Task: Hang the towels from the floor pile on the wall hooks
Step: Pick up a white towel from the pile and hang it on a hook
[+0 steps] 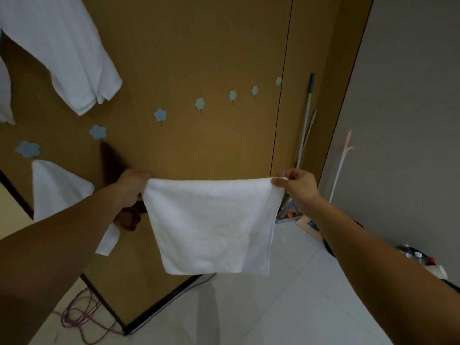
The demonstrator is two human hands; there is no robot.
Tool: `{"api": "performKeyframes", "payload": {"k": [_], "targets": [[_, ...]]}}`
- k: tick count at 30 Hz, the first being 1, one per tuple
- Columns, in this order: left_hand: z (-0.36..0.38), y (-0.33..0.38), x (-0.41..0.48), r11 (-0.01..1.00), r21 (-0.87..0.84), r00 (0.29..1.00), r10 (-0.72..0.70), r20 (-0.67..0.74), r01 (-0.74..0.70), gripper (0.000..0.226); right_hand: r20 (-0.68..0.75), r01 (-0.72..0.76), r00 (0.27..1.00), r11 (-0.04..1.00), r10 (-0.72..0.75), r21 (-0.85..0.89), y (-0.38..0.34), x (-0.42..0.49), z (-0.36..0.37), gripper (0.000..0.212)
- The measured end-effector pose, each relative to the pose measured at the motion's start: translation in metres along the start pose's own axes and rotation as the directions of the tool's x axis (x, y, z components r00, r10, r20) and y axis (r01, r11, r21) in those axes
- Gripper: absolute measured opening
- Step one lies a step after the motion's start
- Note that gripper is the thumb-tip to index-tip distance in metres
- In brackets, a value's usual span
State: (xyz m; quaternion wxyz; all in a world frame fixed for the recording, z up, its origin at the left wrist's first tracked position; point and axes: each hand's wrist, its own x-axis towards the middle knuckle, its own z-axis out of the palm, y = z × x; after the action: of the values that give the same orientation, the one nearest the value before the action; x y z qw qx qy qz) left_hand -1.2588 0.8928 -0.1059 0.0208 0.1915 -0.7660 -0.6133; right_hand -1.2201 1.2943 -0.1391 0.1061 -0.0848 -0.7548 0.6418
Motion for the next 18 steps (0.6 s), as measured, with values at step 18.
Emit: {"api": "performKeyframes", "payload": {"k": [18], "targets": [[0.014, 0.029, -0.048, 0.866, 0.415, 0.959, 0.228, 0.169, -0.279, 0.037, 0.081, 0.186, 0.982, 0.768, -0.174, -0.612, -0.045, 0.033, -0.007, 0.026]]}}
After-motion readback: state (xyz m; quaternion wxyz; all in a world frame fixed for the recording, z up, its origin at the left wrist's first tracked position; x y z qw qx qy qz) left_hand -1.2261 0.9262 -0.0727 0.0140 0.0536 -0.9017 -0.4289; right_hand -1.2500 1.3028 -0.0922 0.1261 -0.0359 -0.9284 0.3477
